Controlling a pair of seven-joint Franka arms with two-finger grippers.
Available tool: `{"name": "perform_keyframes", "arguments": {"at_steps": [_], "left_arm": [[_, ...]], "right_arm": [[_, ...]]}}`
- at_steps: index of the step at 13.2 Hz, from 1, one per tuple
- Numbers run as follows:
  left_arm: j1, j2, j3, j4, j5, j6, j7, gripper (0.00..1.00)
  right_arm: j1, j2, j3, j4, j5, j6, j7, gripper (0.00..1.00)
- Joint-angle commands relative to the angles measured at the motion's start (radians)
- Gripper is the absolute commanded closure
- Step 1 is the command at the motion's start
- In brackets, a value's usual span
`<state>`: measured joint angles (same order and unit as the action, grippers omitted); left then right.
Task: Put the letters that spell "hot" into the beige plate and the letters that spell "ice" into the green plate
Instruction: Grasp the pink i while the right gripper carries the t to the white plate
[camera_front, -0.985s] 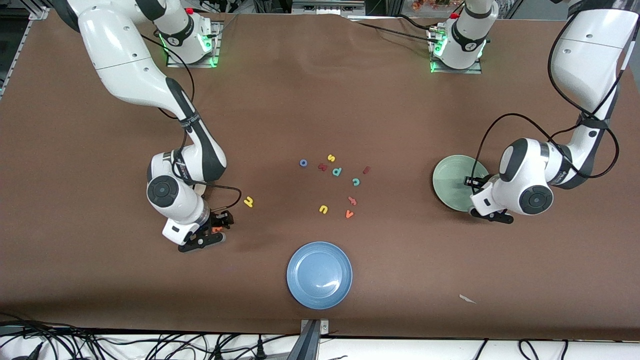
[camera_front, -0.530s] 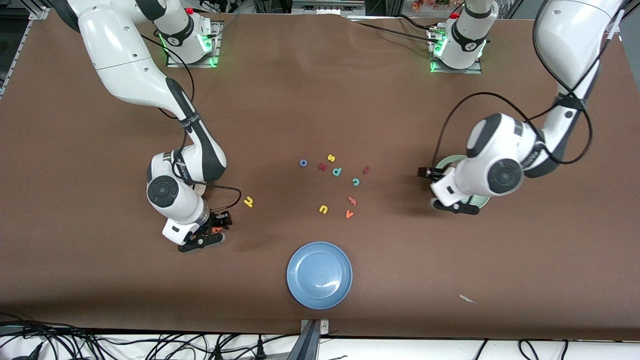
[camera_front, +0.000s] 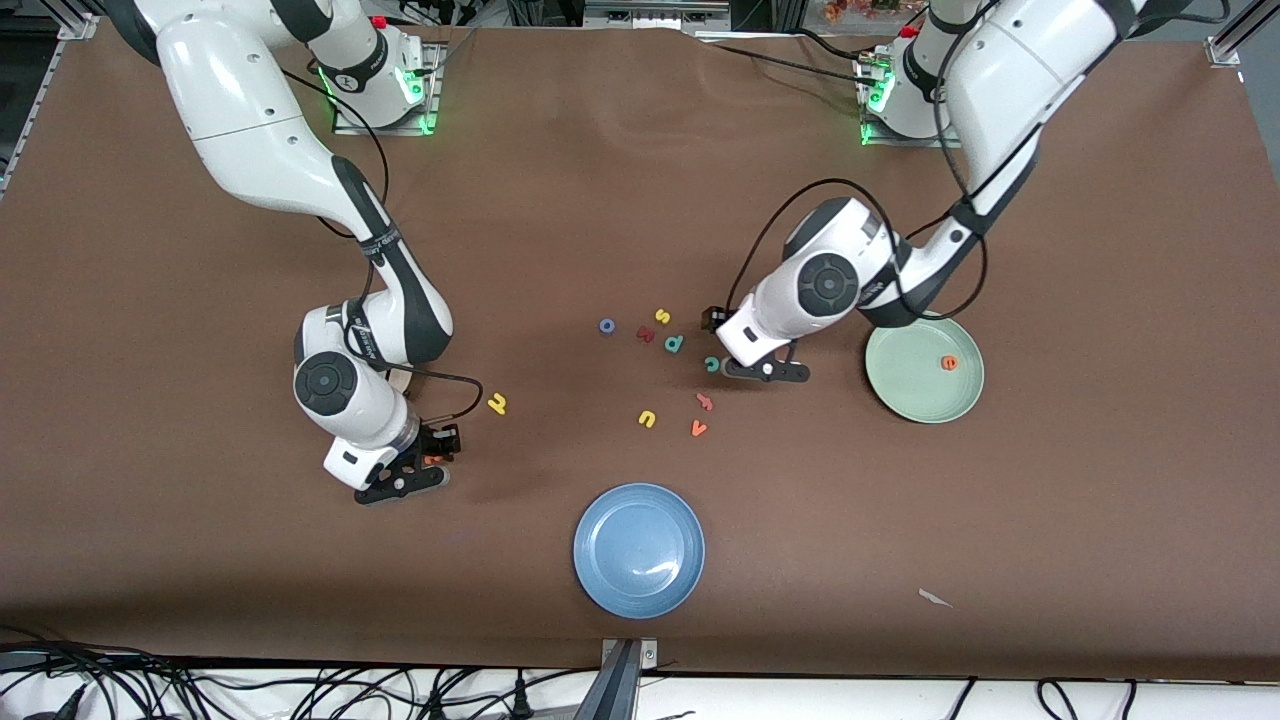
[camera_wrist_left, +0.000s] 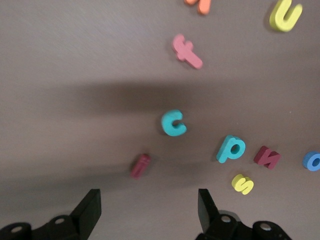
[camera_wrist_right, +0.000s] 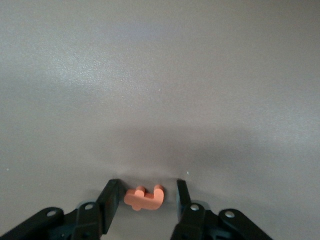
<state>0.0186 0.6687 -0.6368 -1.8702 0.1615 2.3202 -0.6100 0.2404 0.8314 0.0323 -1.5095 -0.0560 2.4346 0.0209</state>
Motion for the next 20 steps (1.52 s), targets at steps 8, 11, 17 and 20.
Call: {"name": "perform_keyframes", "arguments": {"at_steps": [8, 11, 17, 20], "left_arm": [[-0.091, 0.051, 0.077, 0.005, 0.234, 0.083, -0.201, 0.25], [-0.097, 0.06, 0.078, 0.003, 0.234, 0.077, -0.206, 0.5], [-0.112, 0.06, 0.078, 0.003, 0.234, 0.07, -0.244, 0.85], [-0.105, 0.054, 0.078, 0.006, 0.234, 0.067, -0.25, 1.0]], "right_arm": [[0.002, 0.014, -0.003, 0.025, -0.001, -0.014, 0.008, 0.73], [-0.003, 0.005, -0.003, 0.025, -0.001, -0.043, 0.005, 0.82], [-0.05, -0.159, 0.006, 0.018, 0.002, -0.308, -0.068, 0.81], [-0.099, -0.256, 0.006, -0.098, 0.018, -0.322, -0.142, 0.79]]}}
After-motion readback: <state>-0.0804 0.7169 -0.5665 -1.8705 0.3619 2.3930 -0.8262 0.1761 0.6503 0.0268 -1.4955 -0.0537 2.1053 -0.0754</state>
